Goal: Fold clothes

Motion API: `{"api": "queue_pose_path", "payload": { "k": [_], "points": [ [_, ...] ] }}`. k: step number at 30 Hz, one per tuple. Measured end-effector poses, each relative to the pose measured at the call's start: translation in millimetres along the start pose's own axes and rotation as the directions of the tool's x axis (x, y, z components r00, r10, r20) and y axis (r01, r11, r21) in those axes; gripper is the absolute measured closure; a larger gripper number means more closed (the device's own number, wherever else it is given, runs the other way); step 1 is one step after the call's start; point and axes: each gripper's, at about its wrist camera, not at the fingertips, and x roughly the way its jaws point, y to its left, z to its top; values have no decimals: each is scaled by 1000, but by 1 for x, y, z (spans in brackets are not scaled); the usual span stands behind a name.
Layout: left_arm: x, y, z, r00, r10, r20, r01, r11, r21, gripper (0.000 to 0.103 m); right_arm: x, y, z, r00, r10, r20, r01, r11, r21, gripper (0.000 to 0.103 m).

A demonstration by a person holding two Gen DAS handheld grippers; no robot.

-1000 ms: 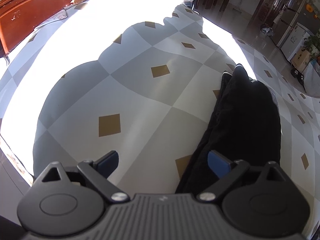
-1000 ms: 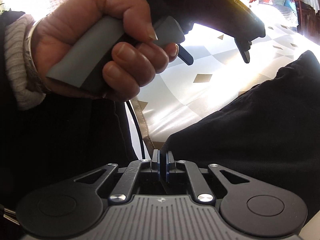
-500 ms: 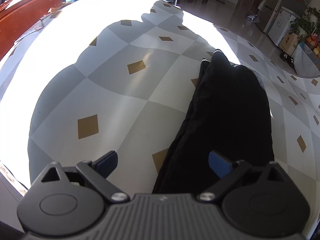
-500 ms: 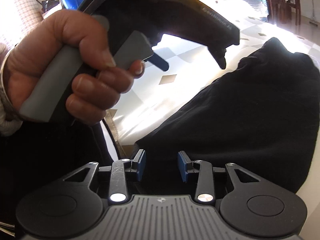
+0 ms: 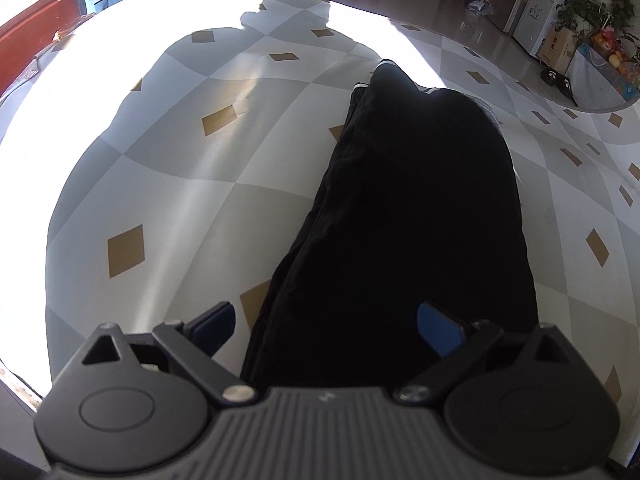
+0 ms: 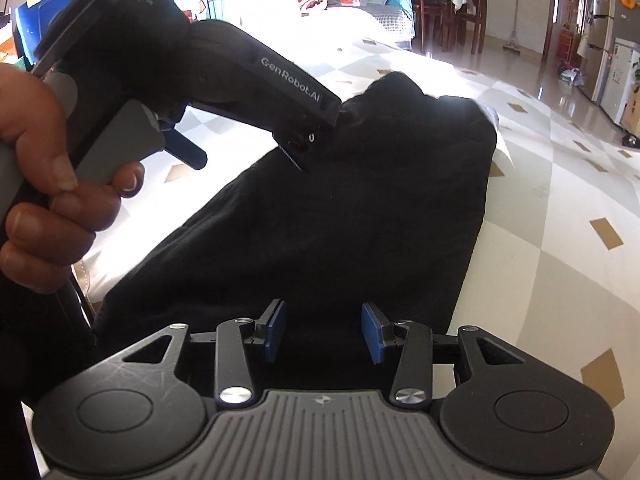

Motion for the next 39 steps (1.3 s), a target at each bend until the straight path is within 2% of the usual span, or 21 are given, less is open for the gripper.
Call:
{"api": "queue_pose_path", "payload": {
  "k": [4,7,14,23,39],
  "points": [
    [6,-14,-4,1000,2,-16,-1,999,43,5,-20,5,-9,1000,-6,-19,5,999,-36,55],
    [12,-21,-7,999,15,-36,-13,998,64,0,-22,4,-12,1000,2,-29,-3,1000,-19,55],
    [23,-29,-14,996,45,-77,-38,995,94,0,-17,-2,-18,999,20,-49,-21,1000,-17,54],
    [23,-28,-18,996,55,-72,-48,994,97,0,-17,1,-20,995,20,-93,-25,999,-43,47],
    [20,-27,-23,996,69,-64,-63,994,87,0,-25,2,-22,988,30,-151,-33,999,-17,45]
  ]
}}
